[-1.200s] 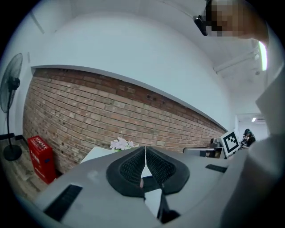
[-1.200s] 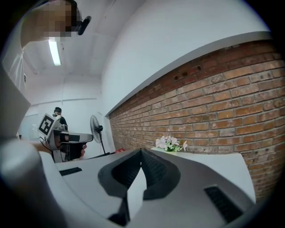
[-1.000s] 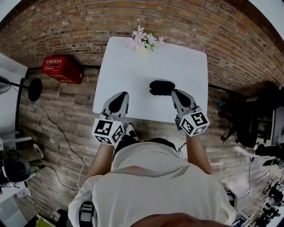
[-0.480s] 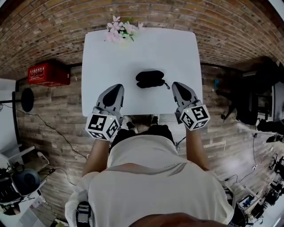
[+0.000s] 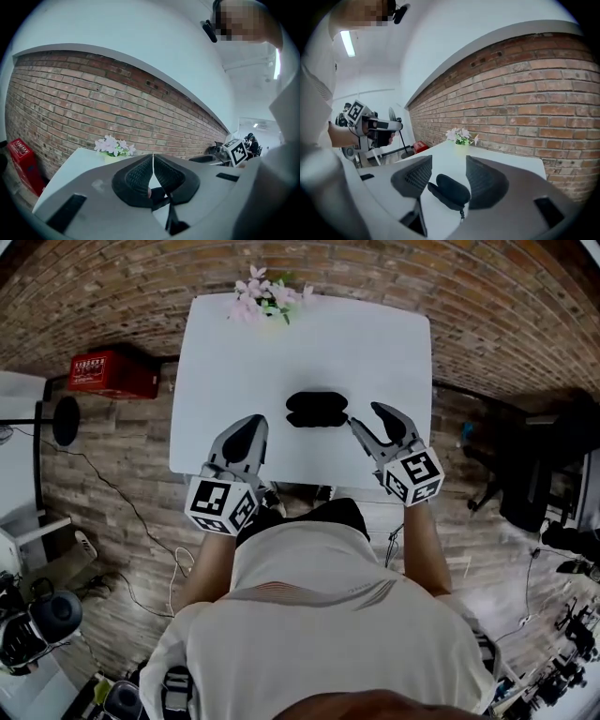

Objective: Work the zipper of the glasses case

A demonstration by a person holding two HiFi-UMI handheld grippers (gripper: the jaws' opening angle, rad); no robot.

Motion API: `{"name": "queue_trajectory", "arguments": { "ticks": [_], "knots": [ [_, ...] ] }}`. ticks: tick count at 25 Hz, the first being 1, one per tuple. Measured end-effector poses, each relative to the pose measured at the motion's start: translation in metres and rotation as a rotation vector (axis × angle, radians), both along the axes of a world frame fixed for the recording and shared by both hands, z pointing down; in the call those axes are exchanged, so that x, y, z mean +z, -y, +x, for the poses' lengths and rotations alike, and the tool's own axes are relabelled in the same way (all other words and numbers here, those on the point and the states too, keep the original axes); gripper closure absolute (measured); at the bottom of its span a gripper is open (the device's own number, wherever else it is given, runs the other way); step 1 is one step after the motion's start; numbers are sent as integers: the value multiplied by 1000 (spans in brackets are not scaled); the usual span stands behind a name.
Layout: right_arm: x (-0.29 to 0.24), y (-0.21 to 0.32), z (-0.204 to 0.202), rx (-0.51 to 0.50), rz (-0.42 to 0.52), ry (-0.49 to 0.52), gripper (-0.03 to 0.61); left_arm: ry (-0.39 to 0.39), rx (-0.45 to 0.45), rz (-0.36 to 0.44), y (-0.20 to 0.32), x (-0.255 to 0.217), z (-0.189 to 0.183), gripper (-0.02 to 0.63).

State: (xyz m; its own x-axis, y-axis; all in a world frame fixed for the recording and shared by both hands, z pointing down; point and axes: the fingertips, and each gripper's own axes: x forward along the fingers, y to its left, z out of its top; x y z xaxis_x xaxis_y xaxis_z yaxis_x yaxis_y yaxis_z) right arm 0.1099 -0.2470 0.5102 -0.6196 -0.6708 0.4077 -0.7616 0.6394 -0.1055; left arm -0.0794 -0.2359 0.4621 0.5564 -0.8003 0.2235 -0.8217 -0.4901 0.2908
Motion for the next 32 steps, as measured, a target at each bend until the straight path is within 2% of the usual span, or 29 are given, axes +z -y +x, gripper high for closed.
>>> {"name": "queue_trajectory", "arguments": {
  "ticks": [6,8,10,15,20,23,32],
  "knots": [
    [17,3,-18,-164,-34,-87,142,-2,-14,-26,0,7,-1,592],
    [24,1,-24,-233,-44,-132,59,-6,-22,-30,1,8,-3,592],
    [32,0,-29,-298,-47,-193,12,-6,-28,-32,2,8,-5,592],
    [62,6,-34,-400,-72,-310,-6,-7,-41,-40,3,11,-8,592],
    [134,13,-36,-524,-161,-457,-23,-4,-46,-56,4,18,-6,592],
    [170,18,-32,-567,-203,-536,-25,-2,-48,-67,4,23,-4,592],
    [227,29,-44,-677,-273,-604,-25,-4,-52,-87,13,37,1,592]
  ]
}}
